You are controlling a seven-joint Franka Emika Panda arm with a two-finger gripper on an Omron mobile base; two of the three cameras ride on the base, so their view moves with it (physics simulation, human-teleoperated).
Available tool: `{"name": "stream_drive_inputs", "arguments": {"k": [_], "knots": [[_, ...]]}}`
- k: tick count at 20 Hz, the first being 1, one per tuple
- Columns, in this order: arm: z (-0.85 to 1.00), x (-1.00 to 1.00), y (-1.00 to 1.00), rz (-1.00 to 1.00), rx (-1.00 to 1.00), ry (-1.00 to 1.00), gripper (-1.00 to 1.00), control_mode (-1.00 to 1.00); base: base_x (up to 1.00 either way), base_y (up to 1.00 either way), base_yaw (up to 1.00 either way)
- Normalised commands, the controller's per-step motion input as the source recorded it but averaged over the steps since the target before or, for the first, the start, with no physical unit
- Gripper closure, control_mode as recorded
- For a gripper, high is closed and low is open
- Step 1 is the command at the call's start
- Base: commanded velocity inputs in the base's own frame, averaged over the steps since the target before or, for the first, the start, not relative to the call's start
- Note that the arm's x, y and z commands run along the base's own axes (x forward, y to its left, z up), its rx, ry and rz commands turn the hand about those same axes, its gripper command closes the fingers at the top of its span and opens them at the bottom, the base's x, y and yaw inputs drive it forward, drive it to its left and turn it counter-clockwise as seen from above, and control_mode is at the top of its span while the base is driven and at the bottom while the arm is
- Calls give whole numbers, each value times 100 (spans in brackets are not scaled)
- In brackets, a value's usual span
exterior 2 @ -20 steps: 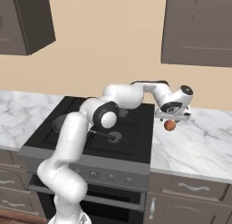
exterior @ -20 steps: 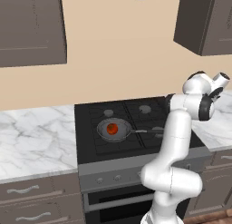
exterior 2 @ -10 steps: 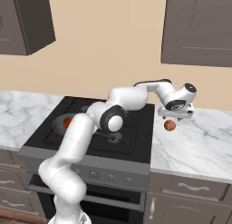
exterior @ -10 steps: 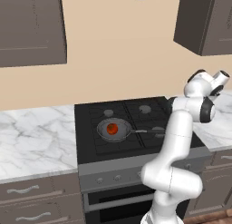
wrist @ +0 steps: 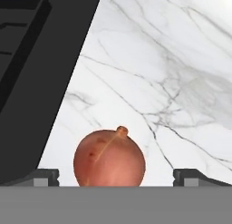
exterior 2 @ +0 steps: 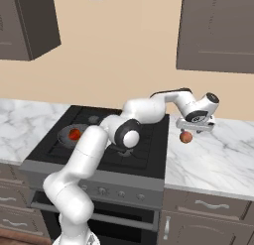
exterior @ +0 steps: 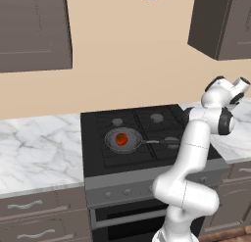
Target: Place the pan on the front left burner on the stove. Then place the tomato and the onion in the pan and turn on the front left burner.
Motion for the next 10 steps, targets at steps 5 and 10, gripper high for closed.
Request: {"name": "stream_drive_inputs", "arguments": {"k": [5,10], "knots": [[-21,0,0,2,0,0,-100,-100,0,0,0],[-2,0,0,2,0,0,-100,-100,0,0,0]]}}
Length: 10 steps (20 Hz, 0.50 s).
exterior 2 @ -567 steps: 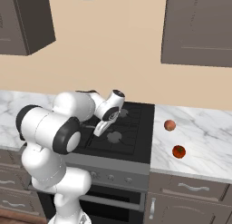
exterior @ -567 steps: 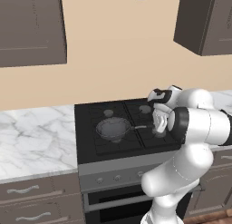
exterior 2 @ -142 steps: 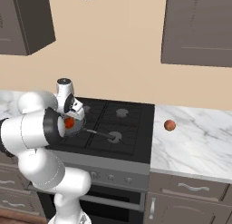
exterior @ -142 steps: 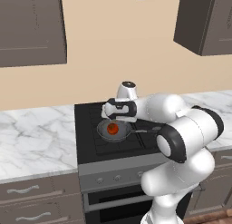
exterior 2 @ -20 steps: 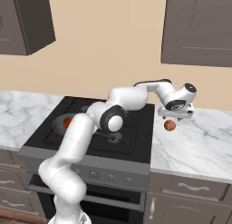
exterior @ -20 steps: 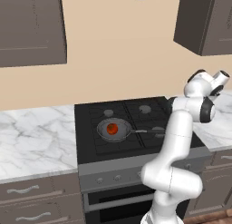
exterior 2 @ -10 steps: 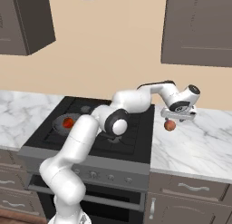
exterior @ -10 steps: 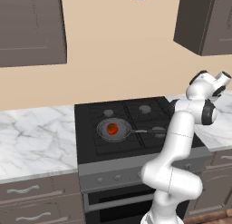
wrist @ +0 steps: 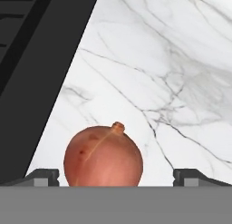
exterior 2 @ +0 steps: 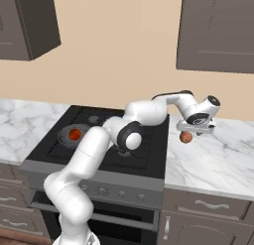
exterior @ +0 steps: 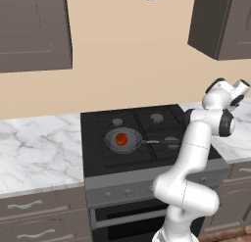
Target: Place the pan on the front left burner on the stove. Then place the tomato and the onion in the pan and turn on the front left burner.
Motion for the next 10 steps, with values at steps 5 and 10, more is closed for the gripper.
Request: {"name": "stream_drive_inputs", "arguments": {"k": [5,10], "knots": [[0,0,0,1,0,0,-100,-100,0,0,0],[-1,0,4,0,1,0,-100,-100,0,0,0]]}}
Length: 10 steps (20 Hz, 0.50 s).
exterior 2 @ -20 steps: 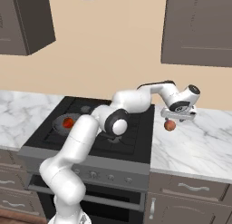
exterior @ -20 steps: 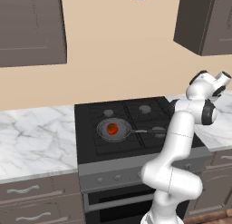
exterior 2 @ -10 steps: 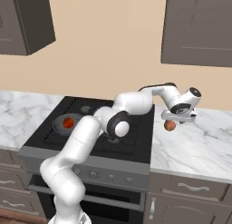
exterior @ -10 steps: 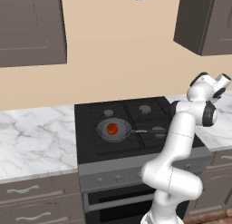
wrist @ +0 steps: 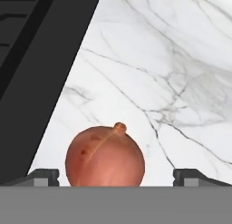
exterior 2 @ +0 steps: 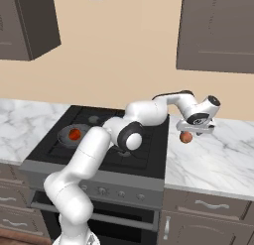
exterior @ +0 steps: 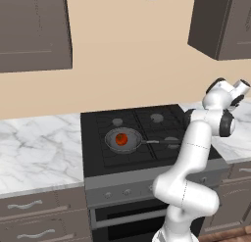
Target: Place the pan on the front left burner on the stove. Then place the tomato and the onion in the pan and turn on the front left burner.
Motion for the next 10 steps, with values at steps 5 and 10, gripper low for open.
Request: {"name": "stream_drive_inputs", "arguments": {"k": [5,10], "knots": [[0,0,12,0,1,0,-100,-100,0,0,0],[0,0,12,0,0,0,-100,-100,0,0,0]]}}
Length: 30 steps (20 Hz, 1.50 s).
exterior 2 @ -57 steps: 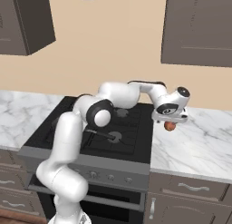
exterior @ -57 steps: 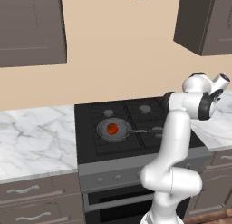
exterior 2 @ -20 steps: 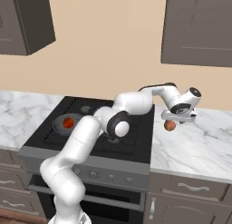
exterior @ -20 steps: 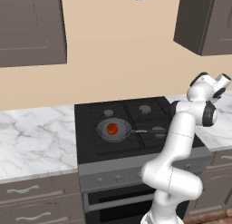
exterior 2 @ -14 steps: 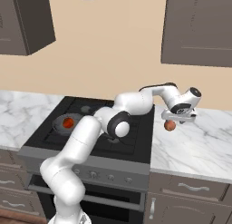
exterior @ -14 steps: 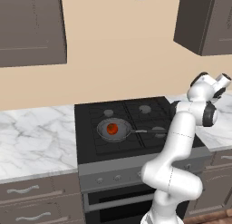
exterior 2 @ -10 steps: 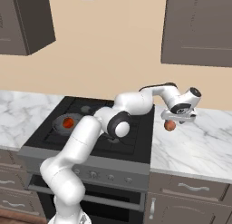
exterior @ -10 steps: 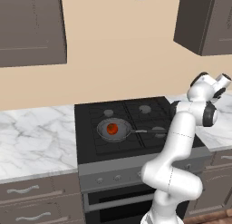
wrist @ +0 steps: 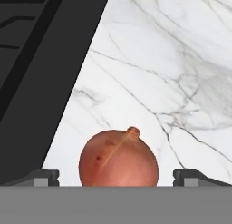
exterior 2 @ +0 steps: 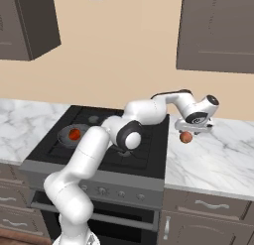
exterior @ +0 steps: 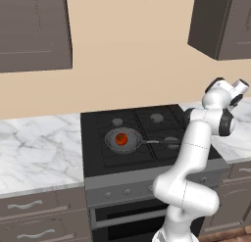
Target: Place the pan on the front left burner on the stove. Then place the tomato and the onion in the pan and turn on the front left burner.
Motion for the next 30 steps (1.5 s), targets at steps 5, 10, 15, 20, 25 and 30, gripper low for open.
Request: {"name": "stream_drive_inputs", "arguments": {"k": [5,10,15,20,25,30], "knots": [[-1,0,1,0,0,1,-100,-100,0,0,0],[-16,0,0,0,0,0,-100,-100,0,0,0],[-19,0,0,0,0,0,-100,-100,0,0,0],[-12,0,0,0,0,0,-100,-100,0,0,0],[-3,0,0,0,0,1,-100,-100,0,0,0],[0,0,0,0,0,0,-100,-100,0,0,0]]}}
